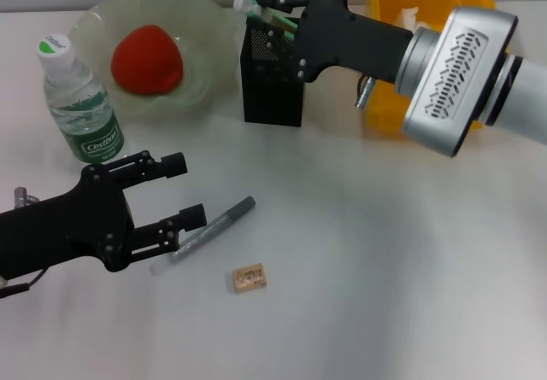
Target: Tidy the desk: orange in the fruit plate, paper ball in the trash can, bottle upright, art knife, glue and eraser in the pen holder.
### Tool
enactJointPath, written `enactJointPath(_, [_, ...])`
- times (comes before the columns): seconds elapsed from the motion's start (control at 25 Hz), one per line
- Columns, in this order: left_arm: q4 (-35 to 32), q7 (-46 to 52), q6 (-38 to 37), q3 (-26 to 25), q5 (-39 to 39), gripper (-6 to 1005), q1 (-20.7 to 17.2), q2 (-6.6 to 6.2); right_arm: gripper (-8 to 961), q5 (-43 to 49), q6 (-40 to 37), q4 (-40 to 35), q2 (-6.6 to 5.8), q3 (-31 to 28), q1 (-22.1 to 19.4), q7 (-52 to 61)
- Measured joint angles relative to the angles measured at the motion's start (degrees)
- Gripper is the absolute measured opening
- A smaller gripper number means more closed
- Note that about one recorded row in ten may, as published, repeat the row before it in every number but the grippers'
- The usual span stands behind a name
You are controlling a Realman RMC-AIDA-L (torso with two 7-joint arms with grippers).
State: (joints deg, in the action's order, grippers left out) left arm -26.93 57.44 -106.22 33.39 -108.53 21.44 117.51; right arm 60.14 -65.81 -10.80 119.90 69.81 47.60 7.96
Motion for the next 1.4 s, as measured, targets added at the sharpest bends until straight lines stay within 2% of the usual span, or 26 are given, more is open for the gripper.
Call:
enactJointPath(1.08, [0.2, -1.6, -0.2, 0.2, 0.0, 707, -0.1, 0.26, 198, -1.4, 5.6, 0.3, -0.02, -0.5, 0.9, 34.7])
enactJointPath(1.4, [0.2, -2.5, -0.1, -0.3, 0.2, 707, -0.3, 0.52, 208, -1.4, 6.0, -0.2, -0.02, -0.5, 0.6, 37.4])
